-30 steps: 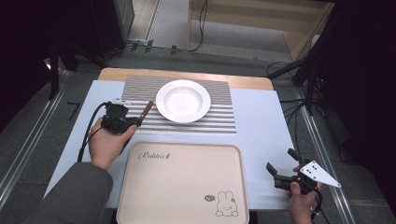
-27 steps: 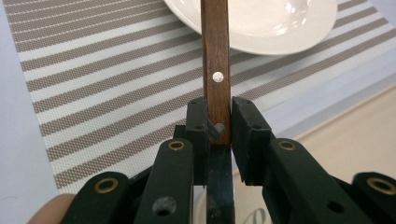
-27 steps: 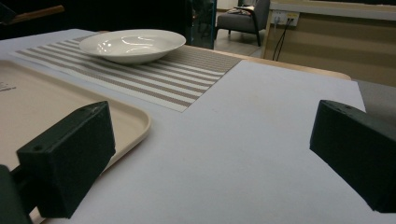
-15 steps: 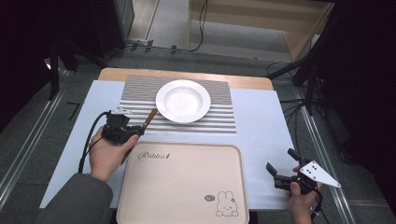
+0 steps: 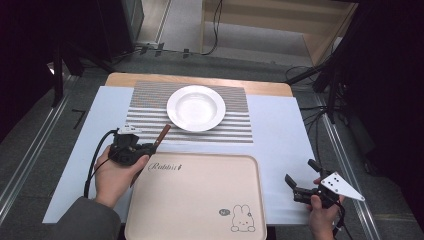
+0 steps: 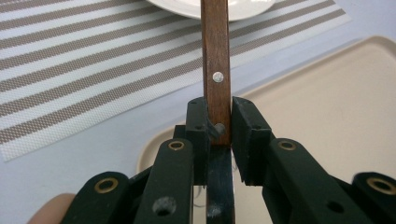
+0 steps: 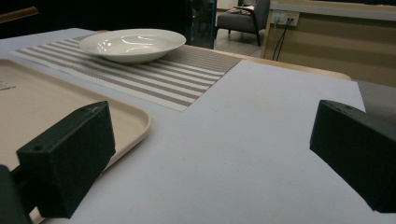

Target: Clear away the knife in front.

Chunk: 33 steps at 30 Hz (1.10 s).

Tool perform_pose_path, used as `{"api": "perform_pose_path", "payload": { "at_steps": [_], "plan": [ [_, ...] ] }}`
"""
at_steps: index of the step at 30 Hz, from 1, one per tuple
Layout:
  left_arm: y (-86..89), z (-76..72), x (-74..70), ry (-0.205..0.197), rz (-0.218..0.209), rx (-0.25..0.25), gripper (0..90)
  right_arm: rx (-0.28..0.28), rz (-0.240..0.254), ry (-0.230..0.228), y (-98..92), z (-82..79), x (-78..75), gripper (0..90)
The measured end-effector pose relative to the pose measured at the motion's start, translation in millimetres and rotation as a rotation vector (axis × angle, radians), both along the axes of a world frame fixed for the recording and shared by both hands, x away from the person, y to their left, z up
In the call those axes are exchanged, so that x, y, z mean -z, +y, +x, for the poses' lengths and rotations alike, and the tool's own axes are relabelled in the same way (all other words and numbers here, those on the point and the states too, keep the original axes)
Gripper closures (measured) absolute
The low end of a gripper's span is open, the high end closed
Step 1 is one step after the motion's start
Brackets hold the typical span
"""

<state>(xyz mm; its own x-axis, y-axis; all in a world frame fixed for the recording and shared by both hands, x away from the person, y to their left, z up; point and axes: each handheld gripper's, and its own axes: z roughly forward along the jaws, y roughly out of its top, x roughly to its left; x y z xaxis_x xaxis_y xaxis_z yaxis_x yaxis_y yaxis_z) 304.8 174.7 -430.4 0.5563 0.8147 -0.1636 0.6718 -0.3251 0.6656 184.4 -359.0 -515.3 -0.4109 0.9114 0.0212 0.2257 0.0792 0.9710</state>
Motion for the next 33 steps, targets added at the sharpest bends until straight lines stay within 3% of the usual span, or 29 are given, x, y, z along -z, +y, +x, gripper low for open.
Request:
{"api": "perform_pose_path", "payload": {
  "at_steps": [23, 31, 33],
  "plan": [
    [7.2, -39.6, 16.6, 0.022, -0.043, -0.001, 78.0, 0.001, -0.004, 0.0, 0.3, 0.0, 0.0, 0.0],
    [5.6, -53.1, 22.3, 0.028, -0.037, 0.007, 78.0, 0.001, -0.005, 0.0, 0.4, 0.0, 0.0, 0.0],
    [6.9, -55.9, 23.8, 0.035, -0.055, 0.003, 78.0, 0.0, -0.007, 0.0, 0.4, 0.0, 0.0, 0.0]
  ]
}}
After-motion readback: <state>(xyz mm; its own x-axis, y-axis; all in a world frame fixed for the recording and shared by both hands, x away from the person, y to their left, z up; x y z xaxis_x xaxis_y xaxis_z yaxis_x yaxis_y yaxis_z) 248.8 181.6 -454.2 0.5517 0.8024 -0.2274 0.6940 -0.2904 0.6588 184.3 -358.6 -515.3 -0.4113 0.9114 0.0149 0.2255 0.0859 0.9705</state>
